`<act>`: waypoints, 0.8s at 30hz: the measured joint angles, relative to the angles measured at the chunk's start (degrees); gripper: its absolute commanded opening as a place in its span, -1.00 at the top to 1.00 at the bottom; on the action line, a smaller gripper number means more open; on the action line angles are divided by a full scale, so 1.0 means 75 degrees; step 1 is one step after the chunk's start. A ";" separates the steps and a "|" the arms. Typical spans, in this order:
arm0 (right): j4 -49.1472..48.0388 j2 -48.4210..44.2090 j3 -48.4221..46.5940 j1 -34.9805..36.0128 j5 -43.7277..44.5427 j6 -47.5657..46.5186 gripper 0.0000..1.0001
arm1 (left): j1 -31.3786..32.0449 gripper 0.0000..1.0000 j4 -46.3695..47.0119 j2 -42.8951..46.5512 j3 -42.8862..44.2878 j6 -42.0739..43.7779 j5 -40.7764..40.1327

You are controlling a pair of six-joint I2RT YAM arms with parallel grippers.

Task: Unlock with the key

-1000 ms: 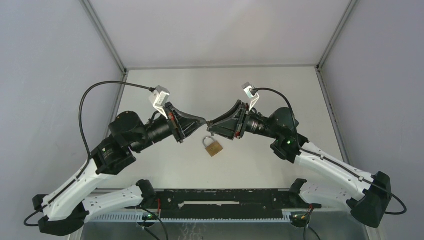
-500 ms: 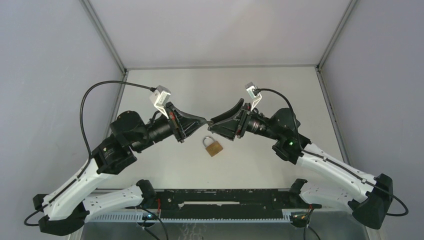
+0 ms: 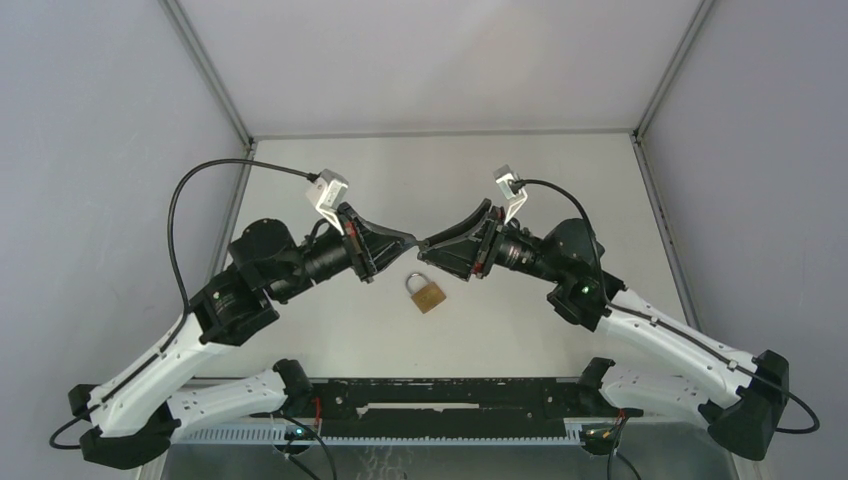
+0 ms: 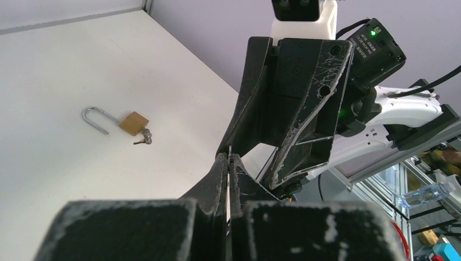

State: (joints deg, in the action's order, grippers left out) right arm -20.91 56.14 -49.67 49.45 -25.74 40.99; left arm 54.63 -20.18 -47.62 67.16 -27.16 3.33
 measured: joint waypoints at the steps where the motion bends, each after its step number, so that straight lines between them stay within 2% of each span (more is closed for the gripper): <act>1: -0.0009 0.0017 0.0000 0.0012 -0.0009 0.0003 0.05 | 0.0000 1.00 -0.0003 -0.0012 0.0000 -0.0006 0.0000; 5: -0.0026 0.0064 0.0000 0.0017 -0.0023 0.0003 0.17 | 0.0000 1.00 0.0003 -0.0015 0.0000 -0.0041 -0.0015; 13: -0.0082 0.0160 0.0000 0.0017 -0.0067 0.0023 0.26 | 0.0000 1.00 0.0026 0.0000 0.0000 -0.0067 -0.0020; 20: -0.0192 0.0233 0.0000 0.0017 -0.0087 0.0082 0.49 | 0.0000 1.00 0.0082 0.0012 0.0000 -0.0134 -0.0015; 24: -0.0283 0.0291 0.0000 0.0009 -0.0087 0.0189 0.52 | 0.0000 1.00 0.0108 0.0038 0.0000 -0.0178 -0.0017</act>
State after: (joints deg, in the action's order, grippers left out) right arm -23.03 58.33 -49.67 49.52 -26.39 42.41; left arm 54.63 -19.38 -47.33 67.16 -28.49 3.20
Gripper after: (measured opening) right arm 0.249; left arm 0.005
